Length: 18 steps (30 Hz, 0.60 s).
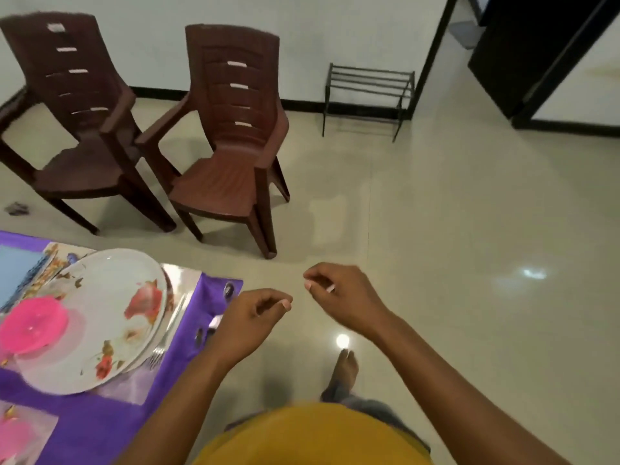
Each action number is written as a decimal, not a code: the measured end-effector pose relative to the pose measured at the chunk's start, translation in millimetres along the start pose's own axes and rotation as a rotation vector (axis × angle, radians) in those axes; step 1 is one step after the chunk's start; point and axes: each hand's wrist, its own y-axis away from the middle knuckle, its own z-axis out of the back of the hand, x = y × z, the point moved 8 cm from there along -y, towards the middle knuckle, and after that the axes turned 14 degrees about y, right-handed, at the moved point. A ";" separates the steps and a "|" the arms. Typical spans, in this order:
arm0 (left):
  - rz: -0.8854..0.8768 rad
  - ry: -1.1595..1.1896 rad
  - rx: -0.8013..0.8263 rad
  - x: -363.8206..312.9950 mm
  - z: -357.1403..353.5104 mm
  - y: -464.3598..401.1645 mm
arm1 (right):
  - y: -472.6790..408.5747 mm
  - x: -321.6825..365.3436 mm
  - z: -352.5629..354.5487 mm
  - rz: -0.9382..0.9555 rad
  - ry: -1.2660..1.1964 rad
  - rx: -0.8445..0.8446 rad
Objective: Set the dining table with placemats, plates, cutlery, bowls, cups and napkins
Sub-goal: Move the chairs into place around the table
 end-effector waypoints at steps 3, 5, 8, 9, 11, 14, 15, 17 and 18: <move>0.031 0.034 -0.078 -10.1 -9.6 -47.5 | -49.3 -19.2 25.1 0.069 0.036 0.047; 0.057 0.058 -0.125 -13.9 -9.9 -77.5 | -81.7 -28.5 40.5 0.110 0.048 0.072; 0.078 0.055 -0.178 -23.9 -8.5 -120.6 | -128.8 -37.9 62.7 0.153 0.048 0.079; 0.086 0.050 -0.200 -26.6 -6.0 -138.5 | -147.5 -40.2 68.7 0.170 0.057 0.085; 0.098 0.046 -0.239 -30.5 0.7 -169.5 | -182.4 -43.6 76.2 0.198 0.078 0.101; 0.098 0.068 -0.257 -39.5 10.5 -215.5 | -239.1 -46.4 86.0 0.230 0.113 0.112; 0.099 0.081 -0.259 -41.6 14.9 -231.2 | -257.5 -46.2 89.3 0.240 0.125 0.110; 0.105 0.109 -0.262 -43.6 27.1 -268.6 | -299.4 -45.6 95.4 0.253 0.142 0.113; 0.105 0.121 -0.259 -45.4 32.5 -284.5 | -316.7 -44.8 97.7 0.259 0.148 0.116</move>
